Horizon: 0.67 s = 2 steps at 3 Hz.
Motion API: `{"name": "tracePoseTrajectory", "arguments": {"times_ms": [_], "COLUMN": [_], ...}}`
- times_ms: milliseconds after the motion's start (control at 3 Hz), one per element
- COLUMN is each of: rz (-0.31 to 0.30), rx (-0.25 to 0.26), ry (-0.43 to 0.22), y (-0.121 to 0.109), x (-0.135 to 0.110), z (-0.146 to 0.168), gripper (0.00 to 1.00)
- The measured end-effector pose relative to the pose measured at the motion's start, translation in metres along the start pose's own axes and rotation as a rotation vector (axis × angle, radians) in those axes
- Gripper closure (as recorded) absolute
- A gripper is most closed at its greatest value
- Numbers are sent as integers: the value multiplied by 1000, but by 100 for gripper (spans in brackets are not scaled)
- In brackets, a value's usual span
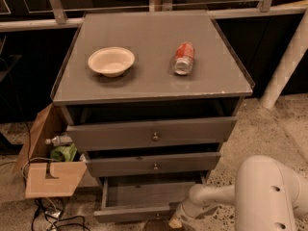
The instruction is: Close bottom drawer
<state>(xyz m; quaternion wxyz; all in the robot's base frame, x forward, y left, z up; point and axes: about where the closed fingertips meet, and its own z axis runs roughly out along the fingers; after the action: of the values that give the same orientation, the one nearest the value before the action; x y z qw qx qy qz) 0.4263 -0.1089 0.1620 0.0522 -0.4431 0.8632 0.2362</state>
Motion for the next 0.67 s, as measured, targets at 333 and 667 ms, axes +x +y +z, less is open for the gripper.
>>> {"name": "tracePoseTrajectory", "arguments": {"times_ms": [333, 667], "rz": [-38, -45], "rx": [39, 46], "ry": [3, 2], "y": [-11, -13], "x": [-13, -17], "z": [7, 9], "gripper": [100, 87]}}
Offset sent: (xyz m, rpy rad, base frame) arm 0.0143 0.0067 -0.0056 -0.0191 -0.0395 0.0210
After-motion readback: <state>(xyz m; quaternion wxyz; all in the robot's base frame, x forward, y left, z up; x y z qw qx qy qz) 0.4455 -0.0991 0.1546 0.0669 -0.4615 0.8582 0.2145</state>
